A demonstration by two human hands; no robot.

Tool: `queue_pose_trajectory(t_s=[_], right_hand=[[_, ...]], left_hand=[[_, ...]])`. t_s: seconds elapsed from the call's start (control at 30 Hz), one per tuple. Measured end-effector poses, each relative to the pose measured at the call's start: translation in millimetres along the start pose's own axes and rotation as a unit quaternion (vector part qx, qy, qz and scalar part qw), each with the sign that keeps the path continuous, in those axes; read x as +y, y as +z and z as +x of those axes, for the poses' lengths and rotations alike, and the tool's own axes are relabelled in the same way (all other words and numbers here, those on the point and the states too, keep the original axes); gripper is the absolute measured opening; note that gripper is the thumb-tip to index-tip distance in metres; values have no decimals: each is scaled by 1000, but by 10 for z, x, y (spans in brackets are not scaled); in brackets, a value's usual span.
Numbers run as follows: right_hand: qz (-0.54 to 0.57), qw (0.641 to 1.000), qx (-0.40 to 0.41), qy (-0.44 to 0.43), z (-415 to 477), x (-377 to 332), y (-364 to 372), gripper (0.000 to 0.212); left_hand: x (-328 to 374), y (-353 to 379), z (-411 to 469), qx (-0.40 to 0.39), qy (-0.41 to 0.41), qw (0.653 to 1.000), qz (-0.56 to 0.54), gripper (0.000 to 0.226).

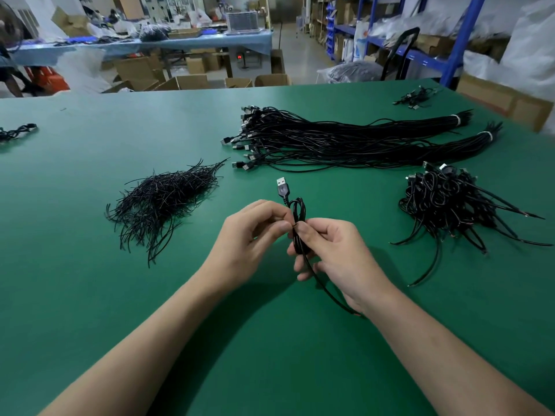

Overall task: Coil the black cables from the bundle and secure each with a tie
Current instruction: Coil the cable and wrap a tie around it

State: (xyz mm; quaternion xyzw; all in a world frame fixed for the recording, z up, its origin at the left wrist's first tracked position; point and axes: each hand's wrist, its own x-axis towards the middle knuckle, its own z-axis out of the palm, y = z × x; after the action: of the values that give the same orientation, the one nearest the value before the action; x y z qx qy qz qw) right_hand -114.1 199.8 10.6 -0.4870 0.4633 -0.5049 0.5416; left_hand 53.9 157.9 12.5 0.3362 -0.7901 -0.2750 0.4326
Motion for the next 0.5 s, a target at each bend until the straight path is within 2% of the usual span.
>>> queue_pose_trajectory(t_s=[0.2, 0.5], right_hand=[[13, 1000, 4, -7, -18, -1, -14, 23], [79, 996, -12, 39, 10, 46, 9, 23]], left_hand=[[19, 82, -30, 40, -106, 972, -204, 4], [-4, 153, -37, 72, -219, 897, -376, 30]])
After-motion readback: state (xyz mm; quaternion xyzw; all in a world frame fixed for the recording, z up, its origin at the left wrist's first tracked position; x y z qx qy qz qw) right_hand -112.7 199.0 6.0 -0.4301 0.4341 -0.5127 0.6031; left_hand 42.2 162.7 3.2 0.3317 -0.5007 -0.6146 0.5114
